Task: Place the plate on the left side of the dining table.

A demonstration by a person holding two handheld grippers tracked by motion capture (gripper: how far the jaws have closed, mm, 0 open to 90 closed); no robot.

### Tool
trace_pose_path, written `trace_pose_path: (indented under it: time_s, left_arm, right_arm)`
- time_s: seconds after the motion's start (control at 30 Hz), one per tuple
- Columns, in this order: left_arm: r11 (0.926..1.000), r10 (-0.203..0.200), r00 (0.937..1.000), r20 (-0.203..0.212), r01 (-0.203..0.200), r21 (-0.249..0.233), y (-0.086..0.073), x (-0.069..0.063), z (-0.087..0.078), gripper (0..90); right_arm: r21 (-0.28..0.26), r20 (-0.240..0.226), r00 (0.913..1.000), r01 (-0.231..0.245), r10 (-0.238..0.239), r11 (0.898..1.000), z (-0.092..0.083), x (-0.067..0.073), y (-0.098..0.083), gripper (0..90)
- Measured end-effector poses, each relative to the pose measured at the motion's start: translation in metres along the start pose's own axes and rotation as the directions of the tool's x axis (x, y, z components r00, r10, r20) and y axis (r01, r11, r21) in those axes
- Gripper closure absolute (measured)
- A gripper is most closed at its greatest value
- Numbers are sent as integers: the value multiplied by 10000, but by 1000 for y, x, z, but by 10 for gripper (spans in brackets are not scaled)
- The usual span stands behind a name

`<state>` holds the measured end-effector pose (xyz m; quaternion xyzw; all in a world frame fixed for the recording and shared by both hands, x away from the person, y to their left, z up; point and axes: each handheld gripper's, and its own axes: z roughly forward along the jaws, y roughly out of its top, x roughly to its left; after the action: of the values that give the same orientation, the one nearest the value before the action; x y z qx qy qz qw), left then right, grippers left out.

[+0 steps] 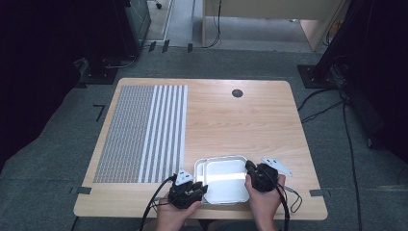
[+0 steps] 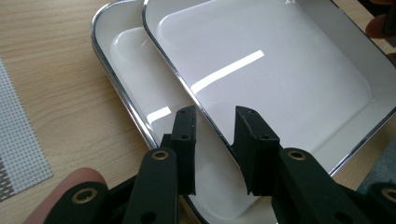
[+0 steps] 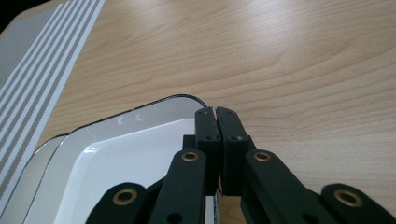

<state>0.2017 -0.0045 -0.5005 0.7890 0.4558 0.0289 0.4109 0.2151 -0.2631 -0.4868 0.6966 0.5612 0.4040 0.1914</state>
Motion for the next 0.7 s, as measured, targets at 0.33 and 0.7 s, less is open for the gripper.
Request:
trace_pose_path:
  time_s: [0.33,0.7]
  left_arm:
    - [9997,189,9998,-110,-187,127,-1,-3,2,723]
    - [9989,400,9992,-46,-398,229,-1,-2,2,689]
  right_arm:
    - [288,-274,9910,1315,-1307,9909,3,-2,6,841]
    - [661,-258,9922,1231,-1216,9902,5,-4,4,871]
